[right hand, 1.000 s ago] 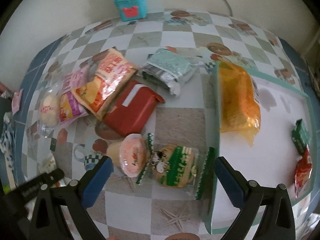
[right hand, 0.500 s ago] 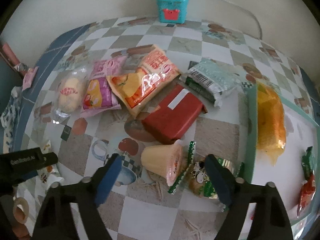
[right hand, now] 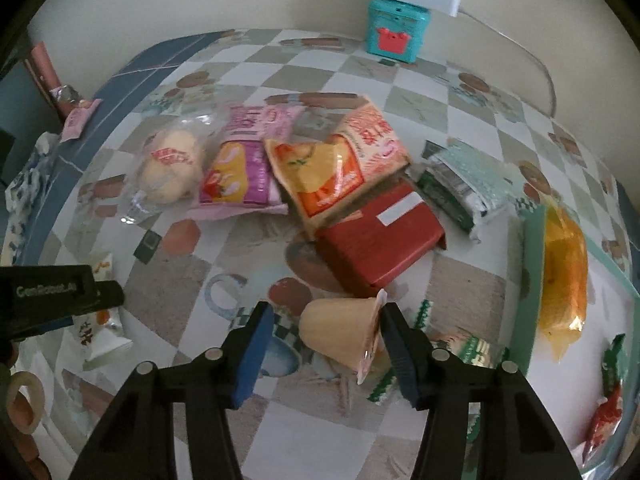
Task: Organize snacks
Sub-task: 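Grasp cream jelly cup with right gripper while left gripper holds white biscuit pack, then carry white biscuit pack and cream jelly cup over the white tray with both grippers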
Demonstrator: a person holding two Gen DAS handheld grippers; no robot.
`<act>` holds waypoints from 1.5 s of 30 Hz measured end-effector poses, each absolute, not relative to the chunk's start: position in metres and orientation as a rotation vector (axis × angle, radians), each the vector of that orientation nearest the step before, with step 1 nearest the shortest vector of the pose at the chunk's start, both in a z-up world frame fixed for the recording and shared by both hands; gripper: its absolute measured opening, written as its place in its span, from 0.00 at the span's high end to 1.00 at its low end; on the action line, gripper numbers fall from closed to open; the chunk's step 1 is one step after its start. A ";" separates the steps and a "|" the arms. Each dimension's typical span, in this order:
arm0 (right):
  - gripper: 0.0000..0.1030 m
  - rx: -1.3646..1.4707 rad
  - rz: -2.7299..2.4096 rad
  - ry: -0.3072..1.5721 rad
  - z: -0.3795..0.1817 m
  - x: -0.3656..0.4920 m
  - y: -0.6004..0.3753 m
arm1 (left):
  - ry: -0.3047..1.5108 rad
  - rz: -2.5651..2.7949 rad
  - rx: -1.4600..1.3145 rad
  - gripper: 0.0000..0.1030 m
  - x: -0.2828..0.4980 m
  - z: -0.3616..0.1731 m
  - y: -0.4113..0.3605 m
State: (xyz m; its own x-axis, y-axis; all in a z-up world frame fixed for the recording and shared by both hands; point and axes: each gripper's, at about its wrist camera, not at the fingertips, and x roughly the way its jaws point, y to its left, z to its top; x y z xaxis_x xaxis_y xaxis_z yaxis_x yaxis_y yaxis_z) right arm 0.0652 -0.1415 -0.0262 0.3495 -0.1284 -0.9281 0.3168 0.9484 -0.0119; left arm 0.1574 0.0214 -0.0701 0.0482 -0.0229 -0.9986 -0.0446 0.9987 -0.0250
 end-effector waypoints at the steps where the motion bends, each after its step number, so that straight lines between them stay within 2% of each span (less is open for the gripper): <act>1: 0.42 0.167 -0.299 1.187 -0.028 0.066 -0.140 | 1.522 0.016 -0.053 0.43 0.158 -0.070 0.022; 12: 0.54 0.160 -0.332 1.175 -0.036 0.066 -0.146 | 1.512 0.034 -0.018 0.42 0.157 -0.072 0.021; 22: 0.59 0.153 -0.322 1.154 -0.022 0.062 -0.142 | 1.444 -0.006 0.024 0.45 0.154 -0.052 0.010; 31: 0.59 0.204 -0.310 1.131 -0.012 0.057 -0.148 | 1.399 -0.024 0.015 0.48 0.147 -0.029 0.009; 45: 0.59 0.349 -0.307 0.983 0.041 0.046 -0.175 | 1.347 -0.073 -0.050 0.48 0.143 0.008 0.030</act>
State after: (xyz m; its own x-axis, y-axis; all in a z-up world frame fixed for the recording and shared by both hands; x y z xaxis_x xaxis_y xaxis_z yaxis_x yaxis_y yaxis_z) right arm 0.0458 -0.1748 0.0412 0.5203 -0.0944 -0.8488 0.4052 0.9022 0.1481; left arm 0.1426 0.0301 0.0076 0.2204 -0.0819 -0.9720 0.0239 0.9966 -0.0786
